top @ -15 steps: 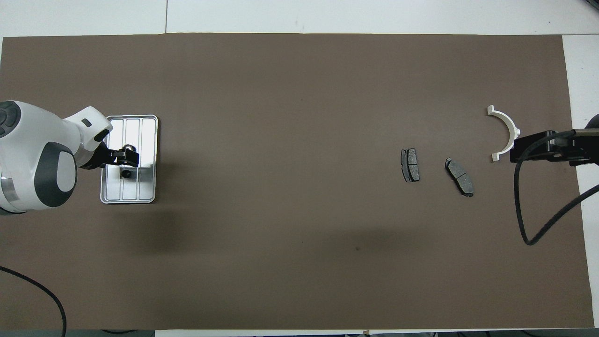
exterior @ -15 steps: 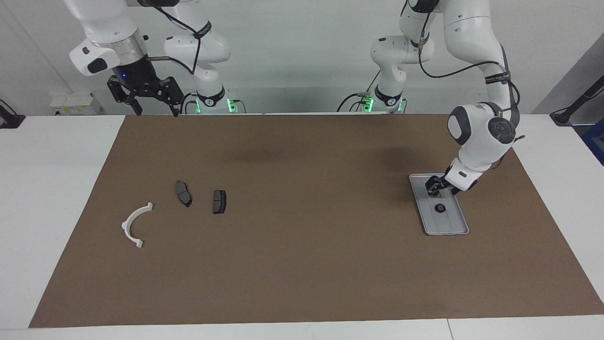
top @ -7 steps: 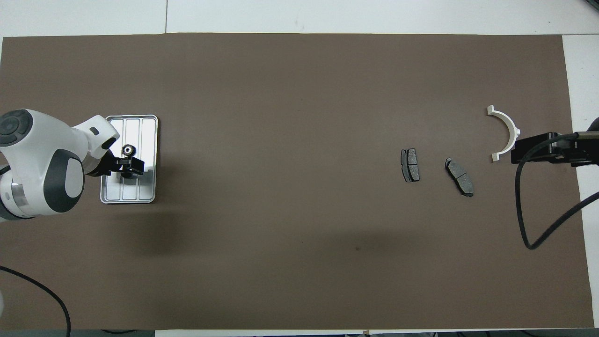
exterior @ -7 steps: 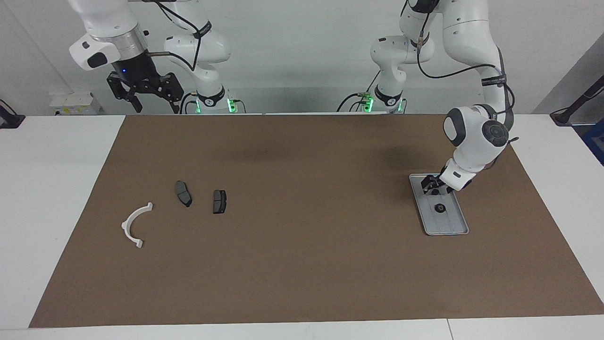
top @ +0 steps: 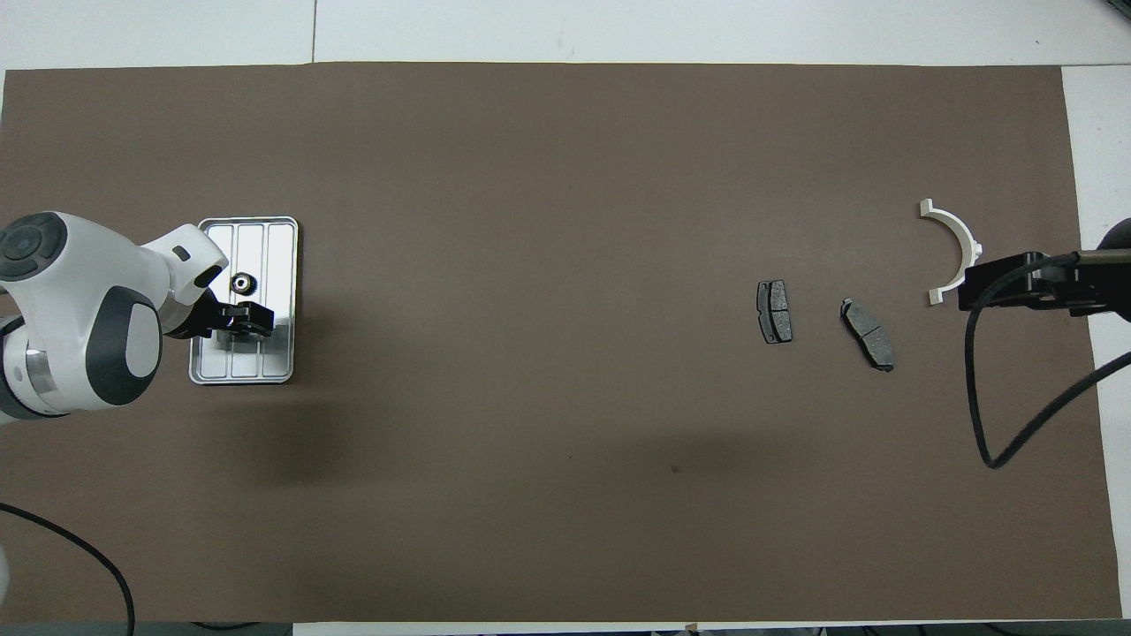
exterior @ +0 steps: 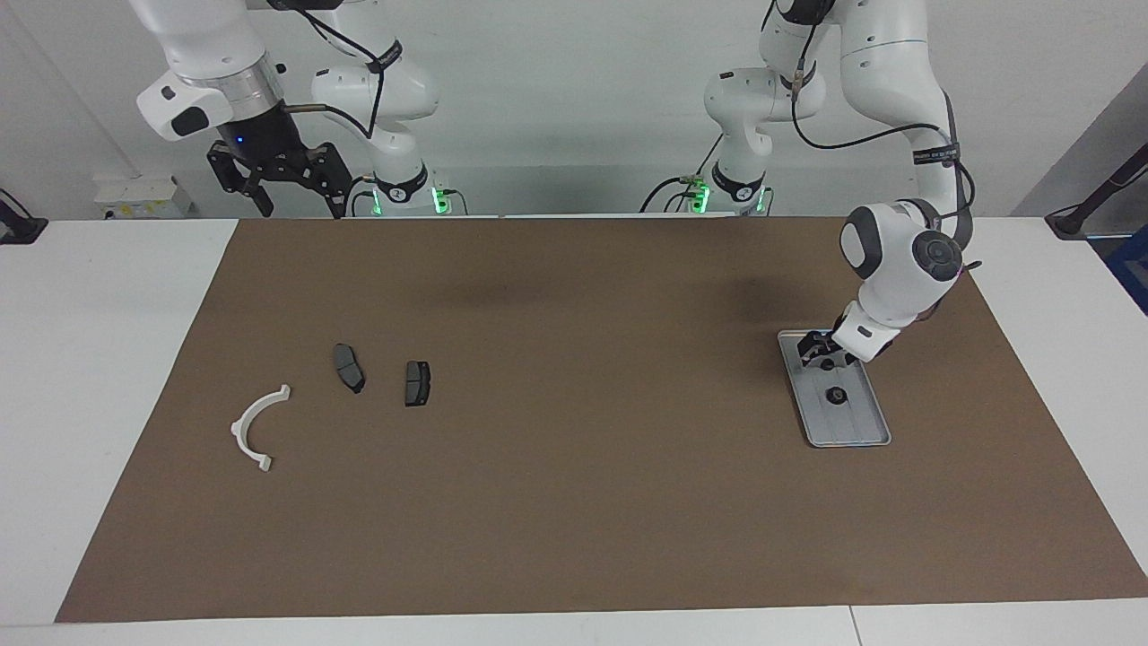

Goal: Place bearing gear from tray to pile

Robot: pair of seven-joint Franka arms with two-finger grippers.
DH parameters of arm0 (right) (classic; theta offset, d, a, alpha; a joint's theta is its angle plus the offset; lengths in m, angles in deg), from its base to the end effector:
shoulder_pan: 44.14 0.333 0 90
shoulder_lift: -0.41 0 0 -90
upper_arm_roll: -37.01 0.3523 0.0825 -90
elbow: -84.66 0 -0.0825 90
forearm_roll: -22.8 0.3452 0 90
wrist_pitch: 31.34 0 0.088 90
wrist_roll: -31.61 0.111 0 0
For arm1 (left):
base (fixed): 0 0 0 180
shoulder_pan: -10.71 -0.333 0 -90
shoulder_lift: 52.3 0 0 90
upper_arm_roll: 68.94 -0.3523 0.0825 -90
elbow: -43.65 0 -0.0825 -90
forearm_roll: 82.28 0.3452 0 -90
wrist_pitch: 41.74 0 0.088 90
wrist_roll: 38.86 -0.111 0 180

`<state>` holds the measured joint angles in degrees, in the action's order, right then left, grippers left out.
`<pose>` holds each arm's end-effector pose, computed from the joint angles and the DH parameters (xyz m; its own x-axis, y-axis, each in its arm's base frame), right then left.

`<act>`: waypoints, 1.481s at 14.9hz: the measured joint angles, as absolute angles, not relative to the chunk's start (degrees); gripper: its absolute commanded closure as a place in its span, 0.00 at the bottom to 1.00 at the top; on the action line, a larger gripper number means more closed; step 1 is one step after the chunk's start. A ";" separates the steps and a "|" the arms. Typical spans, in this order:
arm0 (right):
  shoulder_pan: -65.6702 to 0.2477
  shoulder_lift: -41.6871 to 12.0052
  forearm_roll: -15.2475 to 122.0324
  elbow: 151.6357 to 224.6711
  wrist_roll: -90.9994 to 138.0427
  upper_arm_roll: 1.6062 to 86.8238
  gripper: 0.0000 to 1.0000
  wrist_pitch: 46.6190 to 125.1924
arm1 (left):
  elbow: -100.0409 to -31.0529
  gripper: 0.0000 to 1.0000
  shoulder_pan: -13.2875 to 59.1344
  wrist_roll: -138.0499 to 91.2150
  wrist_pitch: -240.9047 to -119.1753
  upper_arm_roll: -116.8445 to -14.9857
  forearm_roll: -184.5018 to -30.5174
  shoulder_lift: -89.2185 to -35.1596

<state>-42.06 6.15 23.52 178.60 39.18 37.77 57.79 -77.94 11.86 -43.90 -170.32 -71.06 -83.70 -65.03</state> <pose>0.4784 0.0256 0.6755 0.9965 -0.0823 0.0146 -0.0821 -0.9965 -0.0133 0.5391 0.0077 0.3571 0.9936 -0.0557 -0.0986 -0.0542 -0.9984 0.0183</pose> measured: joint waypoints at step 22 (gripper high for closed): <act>-40.03 -9.80 23.54 190.22 39.54 37.75 0.00 86.03 | -57.46 1.00 19.12 -27.65 -151.96 -70.15 -85.17 -65.04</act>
<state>-40.03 -9.80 23.54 190.22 39.54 37.75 86.03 -57.46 19.12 -27.65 -151.96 -70.15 -85.17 -65.04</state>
